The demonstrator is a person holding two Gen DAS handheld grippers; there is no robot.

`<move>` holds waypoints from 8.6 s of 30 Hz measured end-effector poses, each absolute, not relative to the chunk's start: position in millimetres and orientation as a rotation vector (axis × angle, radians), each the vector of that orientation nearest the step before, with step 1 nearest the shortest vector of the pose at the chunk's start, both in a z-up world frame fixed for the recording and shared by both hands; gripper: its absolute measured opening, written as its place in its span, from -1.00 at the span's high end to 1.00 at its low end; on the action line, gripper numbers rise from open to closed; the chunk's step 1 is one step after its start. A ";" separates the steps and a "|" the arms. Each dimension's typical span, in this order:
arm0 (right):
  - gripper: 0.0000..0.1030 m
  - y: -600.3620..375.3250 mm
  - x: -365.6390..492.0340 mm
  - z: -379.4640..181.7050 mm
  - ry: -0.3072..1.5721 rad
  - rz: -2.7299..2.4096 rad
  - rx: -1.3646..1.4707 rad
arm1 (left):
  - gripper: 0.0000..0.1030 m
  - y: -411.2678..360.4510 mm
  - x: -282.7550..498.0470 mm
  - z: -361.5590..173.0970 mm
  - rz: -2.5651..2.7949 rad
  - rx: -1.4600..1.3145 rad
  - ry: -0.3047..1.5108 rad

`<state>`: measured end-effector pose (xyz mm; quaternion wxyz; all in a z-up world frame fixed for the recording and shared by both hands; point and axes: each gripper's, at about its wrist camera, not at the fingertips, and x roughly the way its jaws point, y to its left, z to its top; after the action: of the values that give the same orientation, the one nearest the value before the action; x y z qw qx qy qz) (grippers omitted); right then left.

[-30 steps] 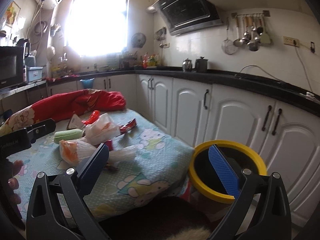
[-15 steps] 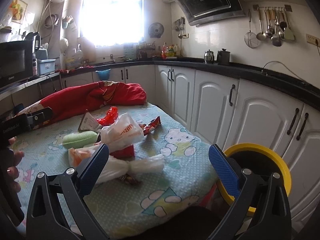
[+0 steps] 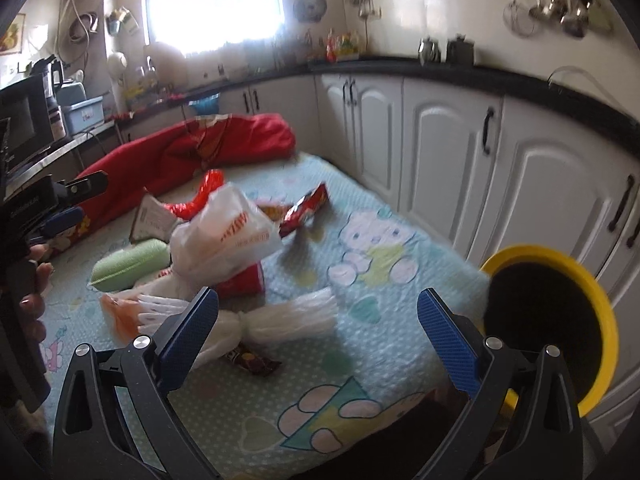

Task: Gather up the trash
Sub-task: 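Grasp the seasoning box with the left tool while the right tool grasps the white mesh bag, then carry the seasoning box and white mesh bag over the yellow bin with both tools, then open both tools to drop the box and mesh bag into the bin, then grasp the green towel bundle with the left tool while the right tool grasps the white bag, then carry the green towel and white bag over the yellow bin with both tools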

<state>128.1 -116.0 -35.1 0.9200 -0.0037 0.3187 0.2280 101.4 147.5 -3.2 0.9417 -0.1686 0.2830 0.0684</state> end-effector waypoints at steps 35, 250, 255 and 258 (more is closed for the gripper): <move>0.80 -114.9 149.7 -60.7 0.802 0.554 0.030 | 0.37 150.7 150.2 -30.6 0.008 -0.398 0.779; 0.74 -102.3 151.1 -7.4 0.670 0.685 0.003 | 0.66 194.3 87.3 -19.4 0.124 -0.661 0.690; 0.76 -111.7 145.0 3.1 0.644 0.689 0.013 | 0.71 178.2 83.2 2.2 0.092 -0.612 0.650; 0.76 -118.8 142.5 10.2 0.628 0.684 0.024 | 0.73 169.7 82.0 12.4 0.079 -0.587 0.629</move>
<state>142.5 -118.8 10.2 0.8940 0.0116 0.3029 0.3300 82.0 169.7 12.4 0.9081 -0.2846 0.3048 0.0382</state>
